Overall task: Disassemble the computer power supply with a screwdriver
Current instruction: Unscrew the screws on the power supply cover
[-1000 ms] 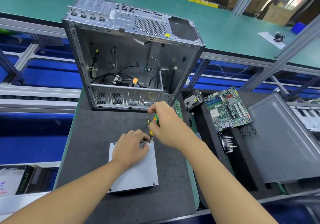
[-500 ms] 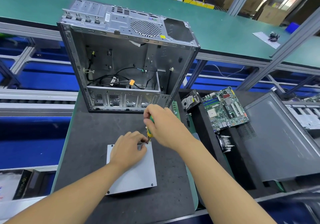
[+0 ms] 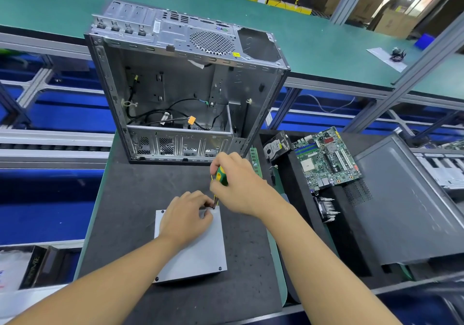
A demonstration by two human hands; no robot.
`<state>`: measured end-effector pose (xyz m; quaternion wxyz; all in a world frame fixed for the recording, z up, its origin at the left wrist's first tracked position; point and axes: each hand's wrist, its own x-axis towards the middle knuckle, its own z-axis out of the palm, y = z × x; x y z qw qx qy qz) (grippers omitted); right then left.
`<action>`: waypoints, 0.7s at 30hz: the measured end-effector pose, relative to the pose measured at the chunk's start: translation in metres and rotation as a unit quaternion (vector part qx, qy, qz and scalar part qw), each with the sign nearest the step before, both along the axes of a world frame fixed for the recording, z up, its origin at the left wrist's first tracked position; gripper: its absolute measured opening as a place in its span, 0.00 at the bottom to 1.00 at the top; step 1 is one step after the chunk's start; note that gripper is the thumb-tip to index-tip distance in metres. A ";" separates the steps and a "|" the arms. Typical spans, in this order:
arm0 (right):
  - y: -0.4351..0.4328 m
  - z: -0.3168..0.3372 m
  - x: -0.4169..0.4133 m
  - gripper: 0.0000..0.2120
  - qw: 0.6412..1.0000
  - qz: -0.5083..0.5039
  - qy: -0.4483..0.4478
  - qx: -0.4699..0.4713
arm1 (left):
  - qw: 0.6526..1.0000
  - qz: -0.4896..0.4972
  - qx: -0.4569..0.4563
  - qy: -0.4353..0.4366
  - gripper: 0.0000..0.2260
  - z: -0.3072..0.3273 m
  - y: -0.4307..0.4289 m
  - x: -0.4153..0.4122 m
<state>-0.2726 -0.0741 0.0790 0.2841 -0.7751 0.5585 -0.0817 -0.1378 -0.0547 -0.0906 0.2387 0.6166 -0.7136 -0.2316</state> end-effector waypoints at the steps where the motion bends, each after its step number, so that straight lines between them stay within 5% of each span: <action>1: 0.000 0.000 0.000 0.03 1.000 -0.001 0.016 -0.018 | 1.000 -0.001 0.002 -0.003 0.08 0.000 0.000 0.000; 12: -0.003 0.002 -0.003 0.15 1.000 0.000 -0.009 -0.017 | 1.000 0.006 0.012 0.000 0.08 -0.005 -0.002 0.000; 21: -0.002 0.005 -0.003 0.07 0.997 0.020 0.061 -0.041 | 1.000 0.008 0.009 0.004 0.07 -0.004 -0.001 0.000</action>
